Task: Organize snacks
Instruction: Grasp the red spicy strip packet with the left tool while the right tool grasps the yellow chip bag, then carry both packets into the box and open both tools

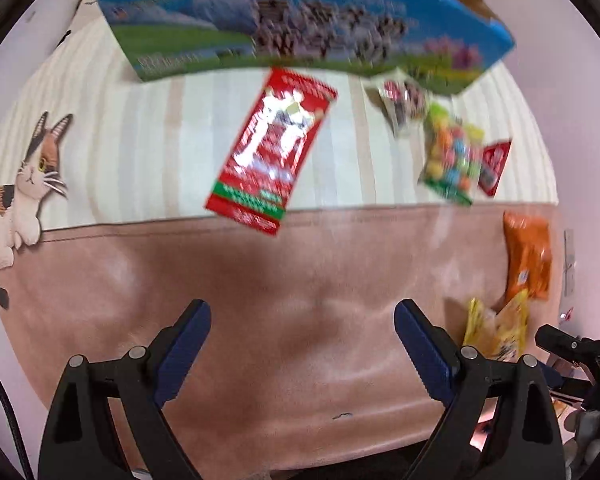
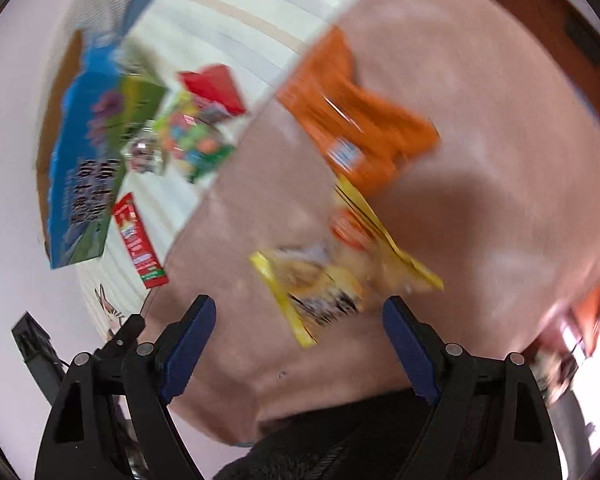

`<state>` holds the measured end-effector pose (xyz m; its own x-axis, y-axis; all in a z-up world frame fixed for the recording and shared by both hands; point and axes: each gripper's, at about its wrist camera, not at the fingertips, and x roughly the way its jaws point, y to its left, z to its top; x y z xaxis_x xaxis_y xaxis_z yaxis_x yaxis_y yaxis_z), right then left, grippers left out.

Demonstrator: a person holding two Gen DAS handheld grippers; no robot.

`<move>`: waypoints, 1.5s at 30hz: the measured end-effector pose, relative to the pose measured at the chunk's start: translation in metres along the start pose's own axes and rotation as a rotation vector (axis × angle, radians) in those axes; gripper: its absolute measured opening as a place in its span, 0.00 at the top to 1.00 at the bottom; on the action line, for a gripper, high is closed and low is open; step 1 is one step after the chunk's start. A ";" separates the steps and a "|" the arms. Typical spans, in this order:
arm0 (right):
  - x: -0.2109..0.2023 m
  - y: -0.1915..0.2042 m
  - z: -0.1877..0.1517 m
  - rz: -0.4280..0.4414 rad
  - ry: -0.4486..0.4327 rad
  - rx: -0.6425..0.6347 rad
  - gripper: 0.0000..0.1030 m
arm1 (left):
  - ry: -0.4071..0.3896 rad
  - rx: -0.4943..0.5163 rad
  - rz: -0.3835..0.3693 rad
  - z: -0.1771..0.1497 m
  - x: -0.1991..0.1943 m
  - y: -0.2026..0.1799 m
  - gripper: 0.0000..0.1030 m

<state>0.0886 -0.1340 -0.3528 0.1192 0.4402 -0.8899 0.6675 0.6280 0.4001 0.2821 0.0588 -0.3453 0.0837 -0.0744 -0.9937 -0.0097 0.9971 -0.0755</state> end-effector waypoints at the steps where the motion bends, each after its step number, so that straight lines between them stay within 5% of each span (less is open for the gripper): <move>1: 0.006 -0.005 0.000 0.010 0.014 0.025 0.15 | 0.007 0.009 0.003 -0.002 0.003 -0.002 0.09; 7: 0.045 -0.024 0.006 0.070 0.041 0.163 0.16 | 0.011 0.034 0.036 -0.002 0.009 -0.005 0.09; 9: 0.053 -0.019 0.012 0.042 0.021 0.143 0.28 | 0.003 0.036 0.052 0.002 0.009 -0.002 0.09; 12: 0.058 0.000 0.018 -0.035 -0.002 0.042 0.33 | -0.013 0.051 0.082 0.015 0.008 0.003 0.09; 21: 0.080 0.120 0.028 -0.310 -0.058 -0.601 0.46 | -0.052 0.150 0.205 0.086 0.033 0.007 0.09; 28: 0.098 0.142 0.042 -0.332 -0.015 -0.641 0.45 | 0.016 0.196 0.179 0.116 0.074 -0.002 0.14; 30: 0.099 0.140 0.043 -0.327 -0.011 -0.634 0.45 | -0.011 0.173 0.167 0.117 0.073 -0.002 0.37; 32: 0.098 0.135 0.045 -0.315 -0.007 -0.624 0.45 | -0.014 0.141 0.157 0.121 0.073 -0.003 0.46; 45: 0.110 0.138 0.035 -0.312 0.064 -0.773 0.49 | 0.169 -0.256 -0.047 0.040 0.081 0.055 0.48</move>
<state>0.2196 -0.0214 -0.4035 -0.0450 0.1940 -0.9800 -0.0318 0.9802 0.1955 0.3285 0.1085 -0.4263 -0.0765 -0.1437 -0.9867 -0.2627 0.9575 -0.1191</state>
